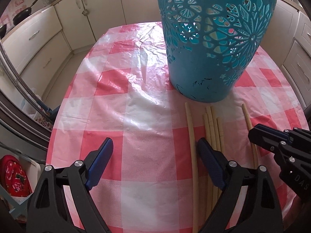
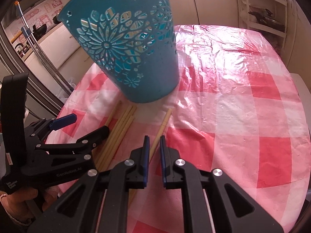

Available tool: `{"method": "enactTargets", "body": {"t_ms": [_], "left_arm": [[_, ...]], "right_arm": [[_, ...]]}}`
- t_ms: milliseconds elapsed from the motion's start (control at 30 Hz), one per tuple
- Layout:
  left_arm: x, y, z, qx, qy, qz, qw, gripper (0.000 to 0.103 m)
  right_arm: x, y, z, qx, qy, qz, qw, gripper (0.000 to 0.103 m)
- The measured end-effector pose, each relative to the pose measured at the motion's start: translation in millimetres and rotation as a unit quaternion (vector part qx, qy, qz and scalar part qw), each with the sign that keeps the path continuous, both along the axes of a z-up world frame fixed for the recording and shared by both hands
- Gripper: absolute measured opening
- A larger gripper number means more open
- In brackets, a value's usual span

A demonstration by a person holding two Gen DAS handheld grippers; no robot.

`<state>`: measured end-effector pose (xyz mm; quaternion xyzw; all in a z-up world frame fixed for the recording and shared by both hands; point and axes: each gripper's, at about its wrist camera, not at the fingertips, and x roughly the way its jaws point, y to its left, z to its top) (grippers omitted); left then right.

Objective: Organize utensils
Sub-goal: 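Grasp a chopstick with the left tool while the right tool grasps another chopstick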

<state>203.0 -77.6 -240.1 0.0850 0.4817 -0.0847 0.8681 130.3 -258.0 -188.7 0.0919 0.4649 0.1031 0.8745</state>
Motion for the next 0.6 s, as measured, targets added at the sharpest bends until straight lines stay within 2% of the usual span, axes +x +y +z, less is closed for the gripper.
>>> {"method": "enactTargets", "body": {"t_ms": [67, 133, 200, 333, 400, 467, 500, 533, 600], "left_arm": [[2, -2, 2, -0.013, 0.002, -0.008, 0.9999, 0.065], [3, -4, 4, -0.029, 0.005, -0.021, 0.9993, 0.032], [3, -3, 5, -0.035, 0.009, -0.022, 0.9991, 0.021], [5, -2, 5, -0.034, 0.022, -0.023, 0.9989, 0.022], [10, -5, 6, -0.03, 0.03, -0.023, 0.9989, 0.027], [13, -8, 6, -0.025, 0.028, -0.023, 0.999, 0.027], [13, -9, 6, -0.027, 0.028, -0.024, 0.9989, 0.023], [13, -9, 7, -0.033, 0.03, -0.026, 0.9987, 0.016], [10, -10, 8, -0.036, 0.03, -0.029, 0.9985, 0.015]], "right_arm": [[1, 3, 1, -0.012, 0.003, 0.013, 1.0, 0.011], [1, 5, 3, -0.025, 0.013, 0.032, 0.999, 0.01], [0, 3, 5, -0.039, 0.019, 0.038, 0.998, 0.009], [6, -5, 4, -0.034, 0.027, 0.015, 0.999, 0.009], [10, 0, 4, -0.041, 0.024, 0.015, 0.999, 0.01], [11, 5, 3, -0.048, 0.023, 0.023, 0.998, 0.01], [10, 7, 4, -0.05, 0.025, 0.03, 0.998, 0.01], [10, 9, 4, -0.052, 0.028, 0.038, 0.998, 0.01], [7, 8, 5, -0.061, 0.03, 0.045, 0.997, 0.009]]}}
